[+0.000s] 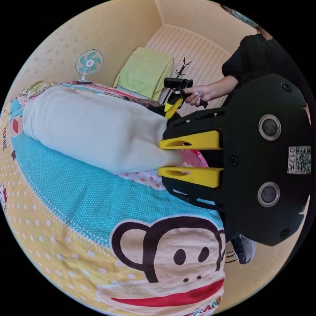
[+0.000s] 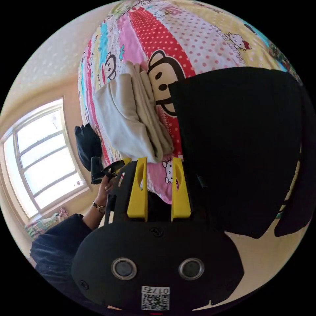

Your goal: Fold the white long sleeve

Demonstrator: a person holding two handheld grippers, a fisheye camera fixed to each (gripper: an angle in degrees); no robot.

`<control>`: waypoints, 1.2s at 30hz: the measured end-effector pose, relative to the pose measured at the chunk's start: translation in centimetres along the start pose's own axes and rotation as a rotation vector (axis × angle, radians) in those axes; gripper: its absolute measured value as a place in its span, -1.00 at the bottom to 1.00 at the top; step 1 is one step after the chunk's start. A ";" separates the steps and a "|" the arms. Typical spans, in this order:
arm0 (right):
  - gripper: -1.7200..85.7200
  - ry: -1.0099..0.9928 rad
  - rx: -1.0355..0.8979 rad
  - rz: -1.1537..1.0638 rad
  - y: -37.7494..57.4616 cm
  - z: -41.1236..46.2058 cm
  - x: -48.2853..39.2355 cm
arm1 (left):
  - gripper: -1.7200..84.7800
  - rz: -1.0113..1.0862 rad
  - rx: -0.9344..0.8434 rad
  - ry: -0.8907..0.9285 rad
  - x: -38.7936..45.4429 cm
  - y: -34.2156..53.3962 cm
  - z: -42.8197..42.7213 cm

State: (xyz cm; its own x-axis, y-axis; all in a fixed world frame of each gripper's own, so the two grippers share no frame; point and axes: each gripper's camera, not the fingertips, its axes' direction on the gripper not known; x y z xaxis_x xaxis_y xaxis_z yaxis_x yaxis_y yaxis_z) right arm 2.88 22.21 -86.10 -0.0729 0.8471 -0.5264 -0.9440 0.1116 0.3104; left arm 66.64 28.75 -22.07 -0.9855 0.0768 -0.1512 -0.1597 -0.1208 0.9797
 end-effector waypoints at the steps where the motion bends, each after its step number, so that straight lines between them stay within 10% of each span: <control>1: -0.60 -0.031 -0.027 0.017 0.1 0.4 0.3 | -0.79 0.003 -0.003 0.051 0.7 0.2 -0.7; 15: -0.43 -1.047 0.184 0.276 -1.7 12.3 6.2 | -0.81 0.153 0.138 0.216 15.0 6.1 -7.1; 28: -0.79 -0.371 -0.028 -0.436 4.3 16.0 -11.2 | -0.81 0.314 0.139 0.350 20.7 12.2 -24.3; 36: -0.80 -0.259 -0.244 -0.821 7.1 36.4 -33.6 | -0.81 0.287 0.478 0.501 14.7 18.5 -46.0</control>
State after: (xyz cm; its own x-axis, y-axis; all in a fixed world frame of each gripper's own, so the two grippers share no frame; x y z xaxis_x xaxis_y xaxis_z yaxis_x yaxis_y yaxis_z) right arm 10.33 13.47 -37.42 0.7029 0.6429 -0.3044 -0.7111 0.6457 -0.2783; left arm 46.53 -17.92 -12.25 -0.9110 -0.3668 0.1887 0.0369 0.3833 0.9229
